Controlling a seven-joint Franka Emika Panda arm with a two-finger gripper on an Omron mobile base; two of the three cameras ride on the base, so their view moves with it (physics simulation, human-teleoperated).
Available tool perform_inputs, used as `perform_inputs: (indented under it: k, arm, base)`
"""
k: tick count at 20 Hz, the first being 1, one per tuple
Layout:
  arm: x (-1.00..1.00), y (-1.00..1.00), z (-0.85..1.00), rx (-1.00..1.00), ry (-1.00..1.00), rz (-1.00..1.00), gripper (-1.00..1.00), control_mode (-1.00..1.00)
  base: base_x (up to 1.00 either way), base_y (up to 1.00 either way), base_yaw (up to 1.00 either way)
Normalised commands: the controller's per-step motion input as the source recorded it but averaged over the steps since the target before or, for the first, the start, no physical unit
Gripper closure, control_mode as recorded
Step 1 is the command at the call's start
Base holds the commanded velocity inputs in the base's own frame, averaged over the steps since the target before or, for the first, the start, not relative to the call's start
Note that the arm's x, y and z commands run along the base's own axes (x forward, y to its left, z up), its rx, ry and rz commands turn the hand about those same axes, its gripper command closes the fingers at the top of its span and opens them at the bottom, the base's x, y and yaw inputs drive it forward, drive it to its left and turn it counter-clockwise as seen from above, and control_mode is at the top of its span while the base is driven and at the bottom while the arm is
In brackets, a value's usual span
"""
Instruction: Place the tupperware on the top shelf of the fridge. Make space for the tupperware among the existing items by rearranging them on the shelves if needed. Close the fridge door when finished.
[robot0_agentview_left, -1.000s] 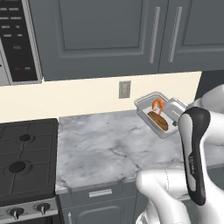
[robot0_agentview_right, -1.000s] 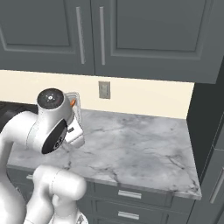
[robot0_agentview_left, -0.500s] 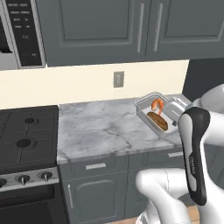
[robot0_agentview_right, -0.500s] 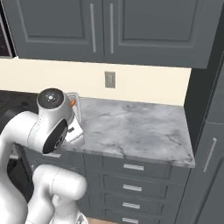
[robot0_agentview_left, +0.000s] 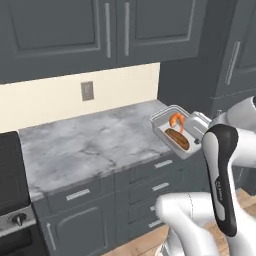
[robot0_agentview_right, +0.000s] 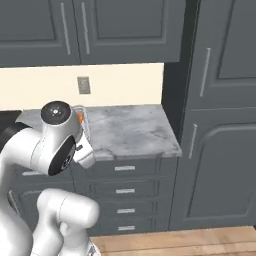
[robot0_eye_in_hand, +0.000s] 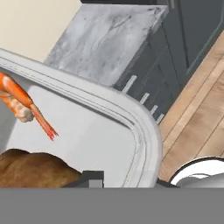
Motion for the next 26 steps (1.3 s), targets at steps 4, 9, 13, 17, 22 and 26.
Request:
perform_inputs:
  k: [4, 9, 13, 17, 22, 26]
  arm:
    - [0.00, 0.00, 0.00, 0.00, 0.00, 0.00, 1.00, 1.00]
    - [0.00, 0.00, 0.00, 0.00, 0.00, 0.00, 1.00, 1.00]
    - [0.00, 0.00, 0.00, 0.00, 0.00, 0.00, 1.00, 1.00]
    - [0.00, 0.00, 0.00, 0.00, 0.00, 0.00, 1.00, 1.00]
    - [0.00, 0.00, 0.00, 0.00, 0.00, 0.00, 1.00, 1.00]
    - [0.00, 0.00, 0.00, 0.00, 0.00, 0.00, 1.00, 1.00]
  base:
    - [-0.02, -0.26, -0.73]
    - [0.00, -0.35, -0.70]
    - [-0.03, -0.22, -0.72]
    - [0.08, -0.15, -0.77]
    - [0.40, 0.02, -0.69]
    - [0.67, 0.28, -0.56]
